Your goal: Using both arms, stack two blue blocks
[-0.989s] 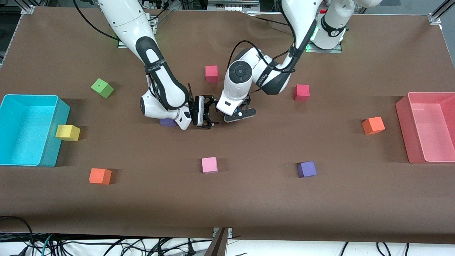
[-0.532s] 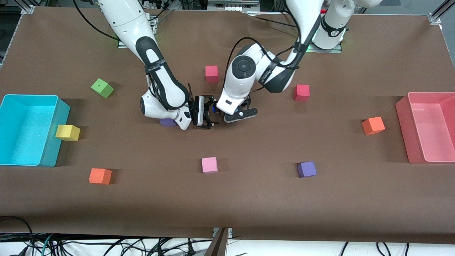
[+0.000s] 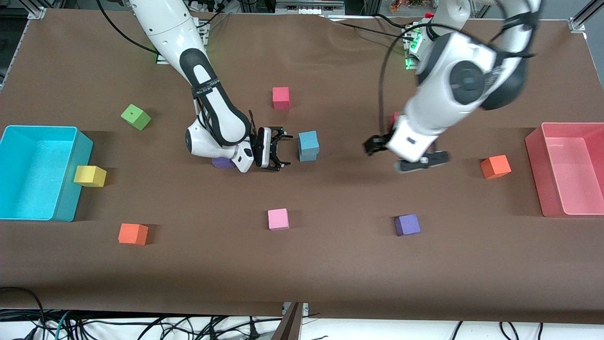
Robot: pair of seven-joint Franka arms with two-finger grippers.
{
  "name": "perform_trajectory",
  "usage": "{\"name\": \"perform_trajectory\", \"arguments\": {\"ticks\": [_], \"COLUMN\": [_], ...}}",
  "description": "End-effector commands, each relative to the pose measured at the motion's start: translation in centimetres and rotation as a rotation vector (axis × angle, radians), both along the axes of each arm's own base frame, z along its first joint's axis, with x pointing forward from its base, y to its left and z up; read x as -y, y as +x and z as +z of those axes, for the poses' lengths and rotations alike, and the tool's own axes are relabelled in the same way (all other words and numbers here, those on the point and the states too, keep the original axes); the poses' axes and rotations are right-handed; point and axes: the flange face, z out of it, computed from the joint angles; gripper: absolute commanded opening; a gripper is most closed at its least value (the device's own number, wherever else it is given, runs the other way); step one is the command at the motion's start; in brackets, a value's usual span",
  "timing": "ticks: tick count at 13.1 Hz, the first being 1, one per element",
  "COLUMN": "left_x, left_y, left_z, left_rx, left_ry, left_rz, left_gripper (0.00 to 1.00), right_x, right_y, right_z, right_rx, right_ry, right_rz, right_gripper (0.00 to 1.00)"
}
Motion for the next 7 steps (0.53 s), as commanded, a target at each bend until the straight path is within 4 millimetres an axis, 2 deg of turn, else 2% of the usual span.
{"name": "perform_trajectory", "arguments": {"ticks": [1,3,4,6,7], "left_x": [-7.5,-11.1,-12.5,-15.1,-15.7], "left_y": [-2.6,-4.2,-4.9,-4.9,-5.0], "left_z": [5.3,8.6,9.5,10.6,10.9], "left_rx": [0.012,0.038,0.028,0.041,0.043], "left_ry": [0.024,0.088,0.104,0.107,0.107], "left_rz": [-0.095,-0.185,-0.203,-0.242,-0.24], "left_gripper": [1.0,1.0,1.0,1.0,1.0], "right_x": [0.2,0.2,0.1,0.1,0.2], "right_y": [-0.2,0.0,0.0,0.1,0.0], "right_z": [0.6,1.0,1.1,1.9,2.3], "right_rx": [0.002,0.007,0.004,-0.01,-0.025], "right_ry": [0.016,0.018,0.022,0.032,0.025], "right_rz": [-0.013,-0.013,-0.005,-0.01,-0.013], "right_gripper": [1.0,1.0,1.0,1.0,1.0]}}
